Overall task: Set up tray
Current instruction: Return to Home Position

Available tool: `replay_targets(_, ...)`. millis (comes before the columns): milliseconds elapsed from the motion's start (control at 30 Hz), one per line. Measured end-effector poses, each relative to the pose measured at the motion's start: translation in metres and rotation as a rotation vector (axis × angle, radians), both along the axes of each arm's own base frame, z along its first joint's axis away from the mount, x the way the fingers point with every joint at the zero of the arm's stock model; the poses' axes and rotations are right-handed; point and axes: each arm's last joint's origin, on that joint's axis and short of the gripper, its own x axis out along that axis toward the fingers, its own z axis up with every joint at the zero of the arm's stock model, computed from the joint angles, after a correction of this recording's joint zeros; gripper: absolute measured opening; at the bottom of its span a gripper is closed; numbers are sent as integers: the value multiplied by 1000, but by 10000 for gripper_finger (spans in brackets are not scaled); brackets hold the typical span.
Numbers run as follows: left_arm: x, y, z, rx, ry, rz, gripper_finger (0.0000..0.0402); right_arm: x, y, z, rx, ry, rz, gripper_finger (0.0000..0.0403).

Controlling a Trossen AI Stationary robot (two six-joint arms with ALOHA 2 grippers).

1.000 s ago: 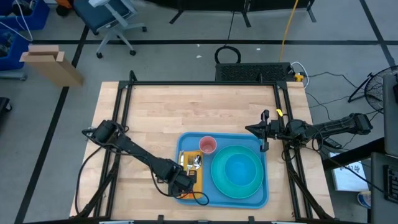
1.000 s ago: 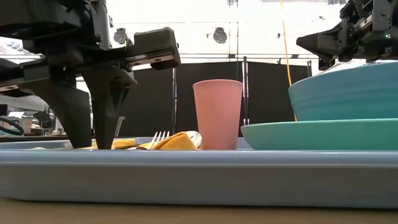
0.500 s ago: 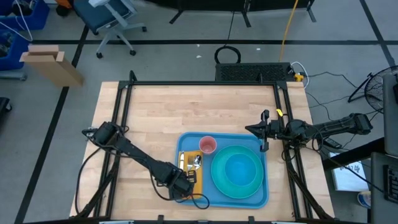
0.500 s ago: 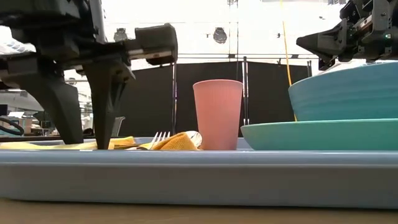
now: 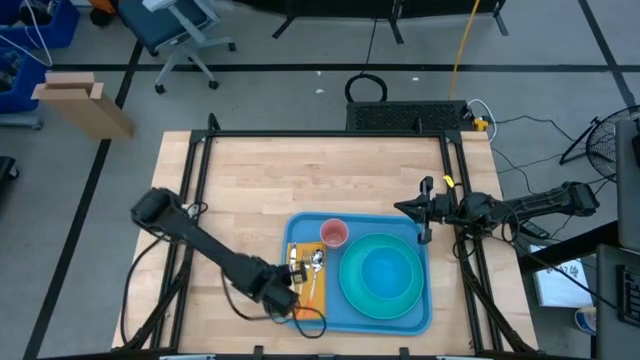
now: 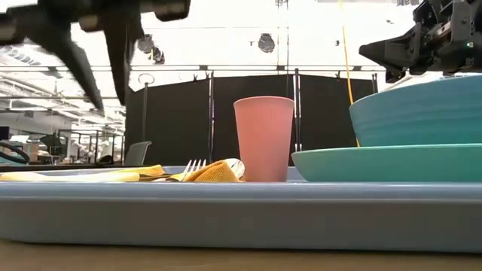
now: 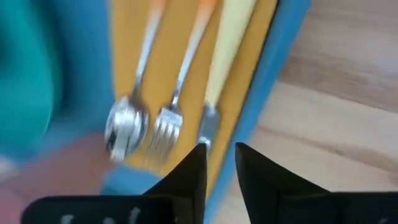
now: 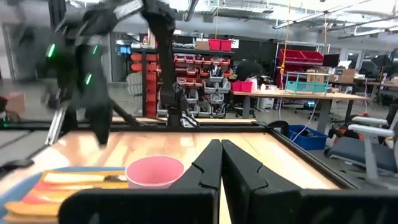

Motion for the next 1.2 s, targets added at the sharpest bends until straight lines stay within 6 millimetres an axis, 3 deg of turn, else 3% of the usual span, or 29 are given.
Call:
replay_targets(200, -23, 31, 56, -335, -57, 246, 25, 0, 1, -1, -99, 25, 17, 0)
replay_targets(367, -40, 61, 74, -663, -289, 283, 8, 0, 1, -1, -119, 27, 10, 0)
replay_targets(500, -58, 85, 73, -866, -580, 328, 4, 0, 1, -1, -110, 24, 10, 0)
replay_targets(667, -88, 113, 67, -1060, -884, 725, 8, 0, 1, -1, -89, 22, 13, 0)
replay_targets(733, -101, 120, 62, -1056, -943, 786, 6, 0, 1, -1, -77, 21, 15, 0)
replay_targets(1000, -138, 131, 56, -1022, -1125, 654, 3, 0, 2, 0, -10, 1, 52, 0)
replay_targets(1200, -154, 161, 56, -1062, -1217, 565, 2, 0, 0, 1, -11, -6, 37, 0)
